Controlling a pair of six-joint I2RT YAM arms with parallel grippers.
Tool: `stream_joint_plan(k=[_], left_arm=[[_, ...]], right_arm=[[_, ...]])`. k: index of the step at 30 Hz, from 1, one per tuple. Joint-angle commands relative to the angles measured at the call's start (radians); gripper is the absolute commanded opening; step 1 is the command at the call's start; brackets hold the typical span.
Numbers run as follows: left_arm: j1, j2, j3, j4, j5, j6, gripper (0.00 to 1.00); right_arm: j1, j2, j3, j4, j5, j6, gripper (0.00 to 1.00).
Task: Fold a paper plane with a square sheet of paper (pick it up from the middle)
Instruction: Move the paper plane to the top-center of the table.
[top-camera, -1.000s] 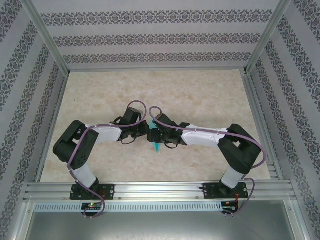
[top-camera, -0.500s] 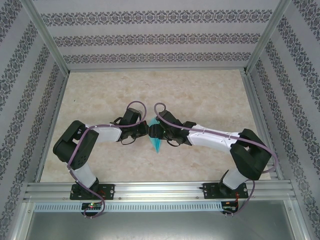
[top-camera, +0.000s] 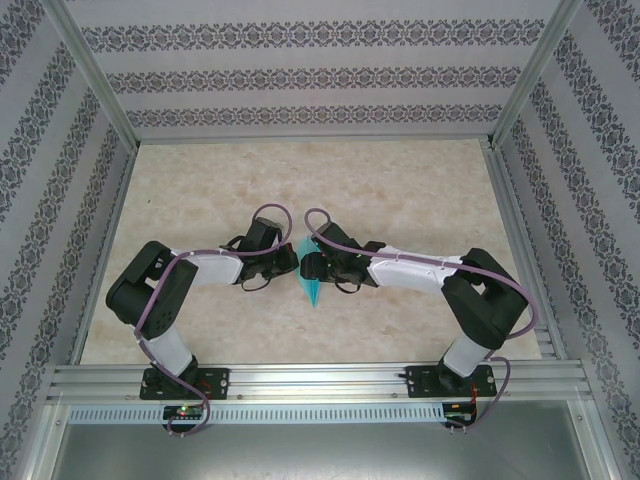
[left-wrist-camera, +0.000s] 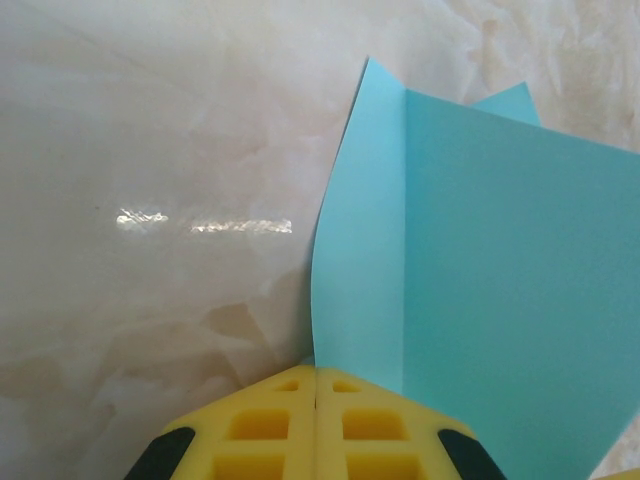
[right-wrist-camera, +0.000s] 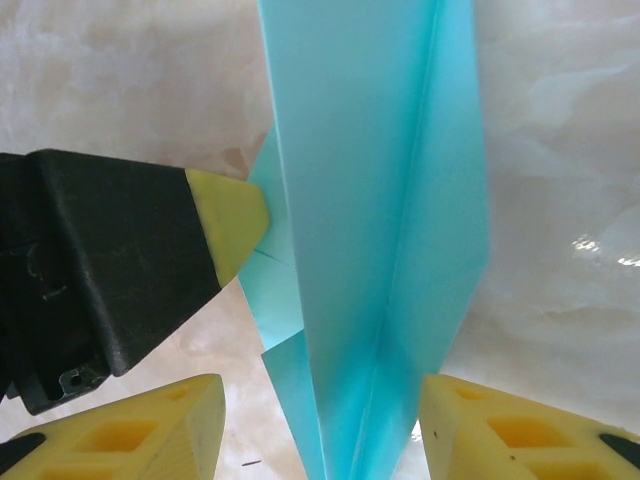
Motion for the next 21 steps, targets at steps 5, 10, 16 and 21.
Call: stream_joint_plan(k=[5,10,16,21], left_arm=[[0.015,-0.014,-0.001,0.008,0.008,-0.01,0.0],[0.014,-0.01,0.001,0.008,0.009,-0.011,0.0],[0.014,-0.01,0.0,0.009,0.01,-0.013,0.0],[0.015,-0.011,-0.003,0.013,0.011,-0.015,0.0]], right_arm=[[0.008,0.006,0.016,0.016,-0.016,-0.012,0.5],[0.009,0.012,0.024,-0.003,-0.015,-0.016,0.51],[0.022,0.055,0.032,0.004,-0.044,0.0,0.51],[0.04,0.07,0.036,-0.008,-0.039,0.013,0.51]])
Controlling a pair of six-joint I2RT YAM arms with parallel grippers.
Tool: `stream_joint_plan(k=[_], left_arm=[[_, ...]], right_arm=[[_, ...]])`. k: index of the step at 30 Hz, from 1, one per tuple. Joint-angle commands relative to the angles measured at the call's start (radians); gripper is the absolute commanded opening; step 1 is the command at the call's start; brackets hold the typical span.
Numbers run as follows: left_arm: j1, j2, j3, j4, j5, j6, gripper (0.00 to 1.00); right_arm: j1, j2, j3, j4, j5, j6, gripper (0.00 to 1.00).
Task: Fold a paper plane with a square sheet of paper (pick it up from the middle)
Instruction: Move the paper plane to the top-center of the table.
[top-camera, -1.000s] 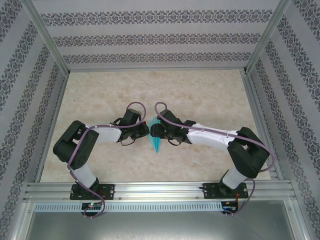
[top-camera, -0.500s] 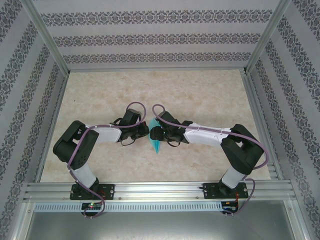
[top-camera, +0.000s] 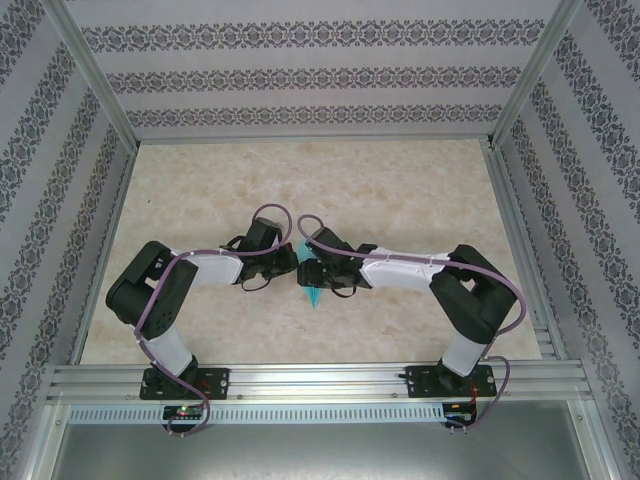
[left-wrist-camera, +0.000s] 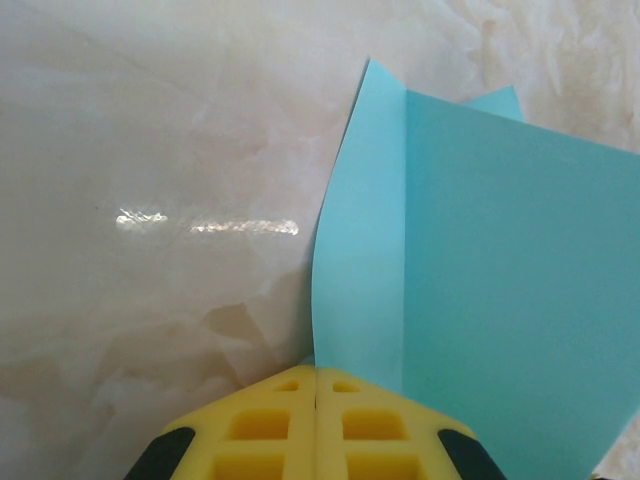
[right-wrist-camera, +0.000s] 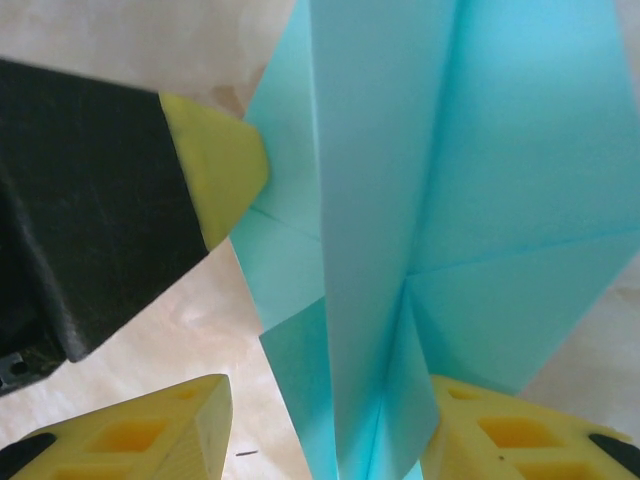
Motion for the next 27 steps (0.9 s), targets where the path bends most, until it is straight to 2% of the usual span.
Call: stream_joint_plan(k=[1,15,23,27], left_arm=[[0.015,-0.011,-0.002,0.012,0.012,-0.015,0.0],[0.014,-0.029,-0.011,0.023,0.029,-0.026,0.02],[0.027,-0.059,-0.015,0.013,0.043,-0.034,0.06],[0.04,-0.101,-0.016,-0.022,0.037,-0.028,0.13]], right_arm=[[0.016,0.014,0.025,-0.004,-0.004,0.014,0.51],[0.027,0.057,0.065,-0.043,0.068,0.021,0.47],[0.028,0.06,0.088,-0.107,0.126,0.033,0.32],[0.029,0.062,0.107,-0.145,0.149,0.03,0.23]])
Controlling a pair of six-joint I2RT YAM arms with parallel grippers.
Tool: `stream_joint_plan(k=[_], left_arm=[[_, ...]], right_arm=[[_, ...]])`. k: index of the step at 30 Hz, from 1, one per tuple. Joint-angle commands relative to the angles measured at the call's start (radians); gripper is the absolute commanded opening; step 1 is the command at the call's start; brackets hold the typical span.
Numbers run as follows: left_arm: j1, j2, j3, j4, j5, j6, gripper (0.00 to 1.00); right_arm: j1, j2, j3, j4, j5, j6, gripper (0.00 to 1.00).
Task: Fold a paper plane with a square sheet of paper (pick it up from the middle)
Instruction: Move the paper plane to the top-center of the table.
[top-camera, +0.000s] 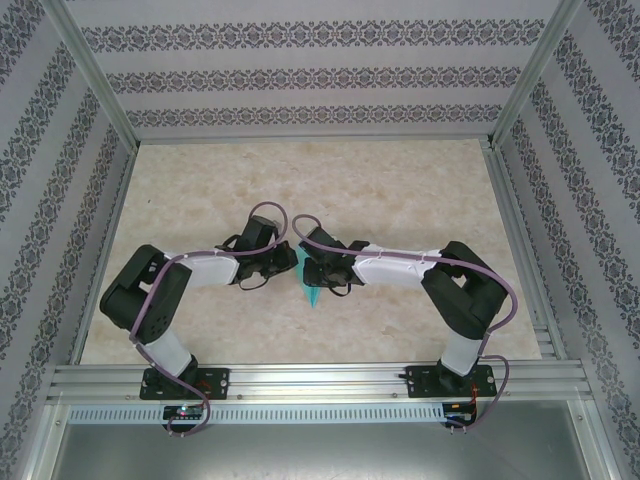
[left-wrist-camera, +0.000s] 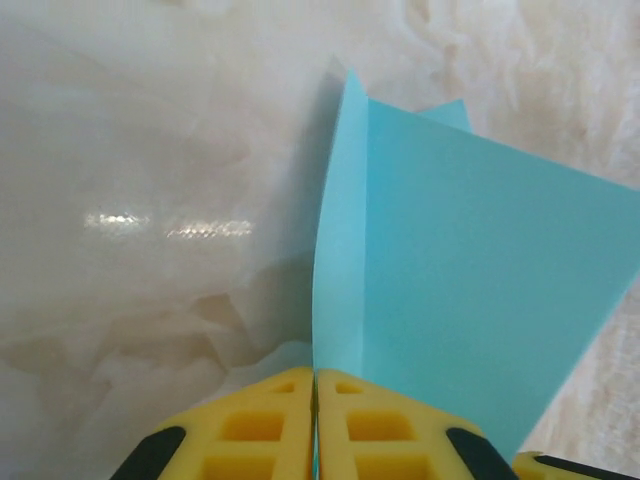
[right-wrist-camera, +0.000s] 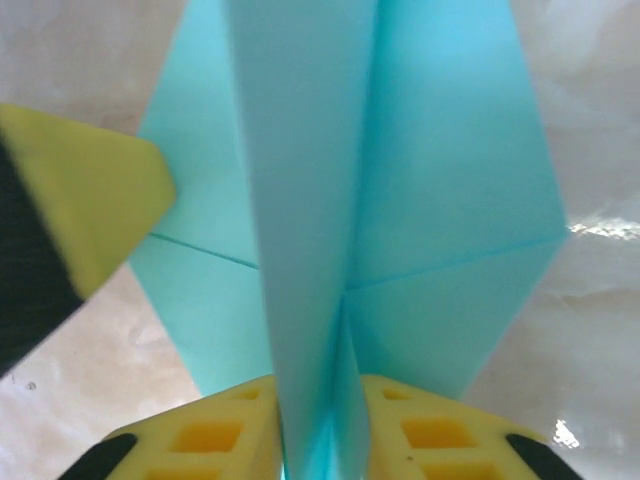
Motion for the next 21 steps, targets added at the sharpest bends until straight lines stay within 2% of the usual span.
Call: stream_joint_plan(k=[1,9,16,21], left_arm=[[0.025,-0.061,-0.007,-0.031,0.003,-0.003,0.15],[0.082,-0.169,-0.02,-0.183,-0.094,0.02,0.3],[0.137,-0.215,-0.022,-0.328,-0.194,0.04,0.49],[0.165,-0.243,-0.033,-0.374,-0.238,0.043,0.65]], right_arm=[[0.014,0.013,0.038,-0.05,0.053,0.001,0.21],[0.019,0.045,0.078,-0.082,0.053,-0.008,0.16],[0.029,0.089,0.128,-0.122,0.065,-0.009,0.2],[0.03,0.117,0.15,-0.134,0.072,0.0,0.22]])
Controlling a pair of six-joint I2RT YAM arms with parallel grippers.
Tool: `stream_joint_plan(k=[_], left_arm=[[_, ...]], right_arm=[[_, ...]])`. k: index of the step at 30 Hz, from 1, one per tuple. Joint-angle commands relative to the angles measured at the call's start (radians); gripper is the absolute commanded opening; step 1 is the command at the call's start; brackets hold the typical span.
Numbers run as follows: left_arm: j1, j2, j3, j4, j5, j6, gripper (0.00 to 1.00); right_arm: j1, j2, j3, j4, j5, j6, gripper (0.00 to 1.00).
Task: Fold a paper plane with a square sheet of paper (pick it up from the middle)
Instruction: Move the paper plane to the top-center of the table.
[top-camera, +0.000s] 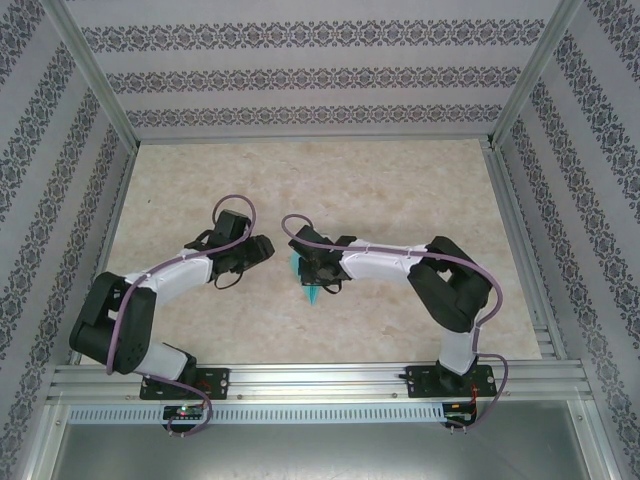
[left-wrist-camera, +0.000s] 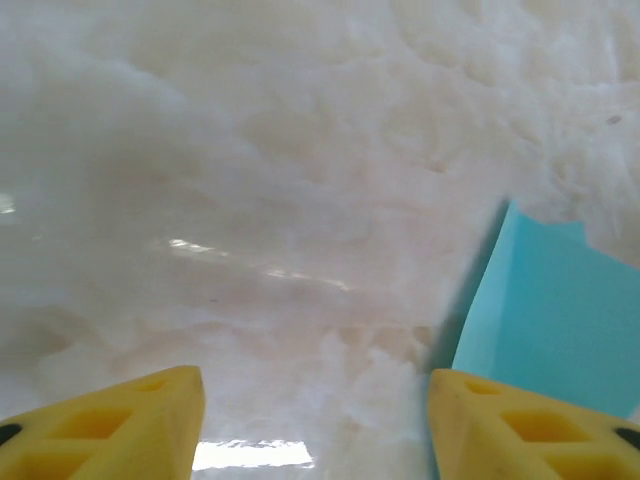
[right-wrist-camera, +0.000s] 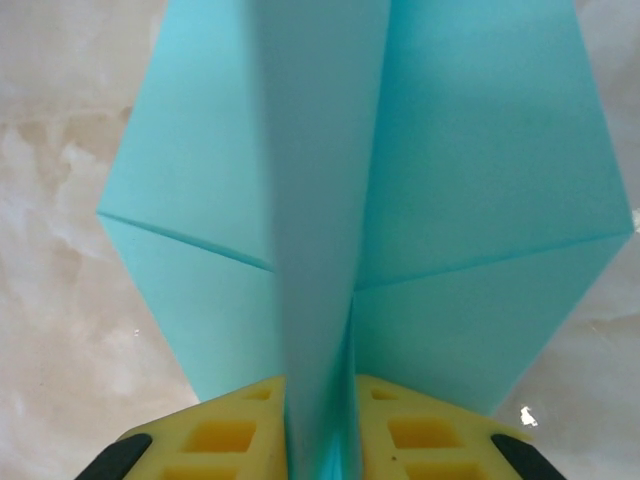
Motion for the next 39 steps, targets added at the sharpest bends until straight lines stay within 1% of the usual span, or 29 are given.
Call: stream_joint_plan(k=[1,5,10,13,17,23,28,33,39], left_arm=[[0.028,-0.036,-0.016,-0.077,-0.062,0.013,0.67],[0.047,-0.056,-0.025,-0.096,-0.082,0.014,0.77],[0.056,-0.076,-0.026,-0.122,-0.111,0.026,0.86],[0.057,-0.085,-0.022,-0.136,-0.125,0.035,0.9],[0.056,-0.085,-0.021,-0.143,-0.131,0.044,0.94],[0.055,-0.081,-0.026,-0.137,-0.129,0.061,1.0],[0.056,-0.081,-0.031,-0.133,-0.127,0.071,1.0],[0.056,-0.077,-0.032,-0.131,-0.124,0.075,1.0],[0.055,-0.067,-0.033,-0.128,-0.118,0.082,1.0]], right_arm=[[0.011,0.024,0.035,-0.027,0.036,0.004,0.22],[0.011,0.038,0.046,-0.034,0.035,0.01,0.22],[0.008,0.019,0.049,-0.059,0.063,0.012,0.14],[0.002,-0.017,0.047,-0.092,0.088,-0.009,0.11],[-0.007,-0.06,0.05,-0.149,0.136,-0.052,0.1],[-0.023,-0.026,0.06,-0.184,0.155,-0.091,0.11],[-0.026,0.018,0.085,-0.188,0.164,-0.099,0.12],[-0.026,0.055,0.096,-0.177,0.147,-0.098,0.17],[-0.026,0.08,0.089,-0.158,0.135,-0.079,0.15]])
